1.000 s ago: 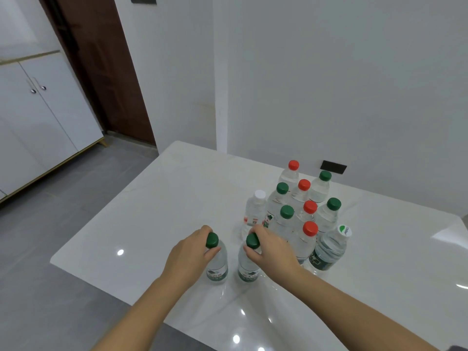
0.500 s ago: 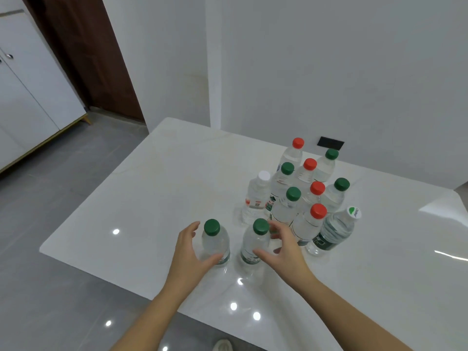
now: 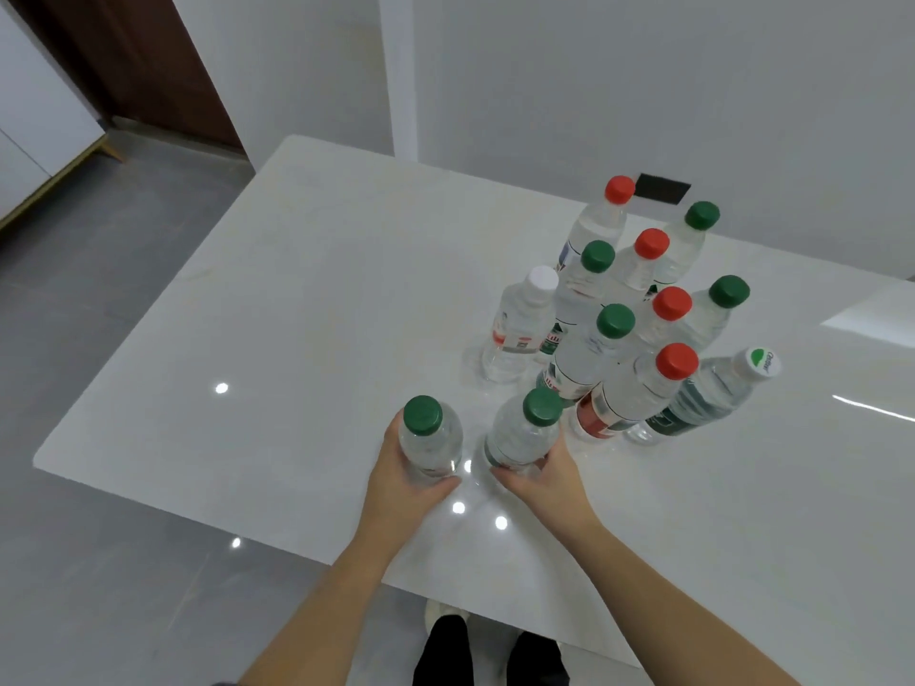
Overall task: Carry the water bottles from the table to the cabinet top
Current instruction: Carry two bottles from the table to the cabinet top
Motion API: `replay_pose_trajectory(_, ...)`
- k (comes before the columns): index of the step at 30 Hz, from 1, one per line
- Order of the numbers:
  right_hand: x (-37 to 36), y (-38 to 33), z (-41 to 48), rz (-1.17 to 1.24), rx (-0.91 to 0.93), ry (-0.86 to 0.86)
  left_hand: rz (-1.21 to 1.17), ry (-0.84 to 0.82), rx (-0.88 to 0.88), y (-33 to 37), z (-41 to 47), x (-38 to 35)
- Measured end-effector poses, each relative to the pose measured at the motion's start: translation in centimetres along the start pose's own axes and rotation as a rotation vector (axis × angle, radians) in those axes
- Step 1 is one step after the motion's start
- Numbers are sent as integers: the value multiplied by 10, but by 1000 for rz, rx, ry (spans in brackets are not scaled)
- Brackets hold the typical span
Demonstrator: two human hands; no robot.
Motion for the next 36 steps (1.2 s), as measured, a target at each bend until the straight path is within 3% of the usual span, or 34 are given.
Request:
replay_pose_trajectory(7, -11, 13, 7, -87, -35, 71, -43, 73, 133, -16, 7, -15)
replay_pose_trajectory(15, -4, -4, 11, -100, 1, 16, -137, 150, 69, 10, -7, -9)
replay_pose_trajectory(21, 17, -103, 0, -25, 232, -62, -253, 227, -39, 76, -26, 22)
replay_pose_trajectory(29, 47, -266, -56, 140, 561, -156, -293, 492, -331, 213, -92, 96)
replay_pose_trajectory(36, 38, -334, -109, 269, 686, -343, -340, 707, -438, 261, -174, 144)
Point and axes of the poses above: each hand's wrist, its own z-axis towards the middle knuckle, its own x-axis out of the back of the hand, y = z × x, the point moved 4 cm from there along z, towards the middle knuckle, and after that the axes turned 1 degree about -y, right-handed, at the moved point
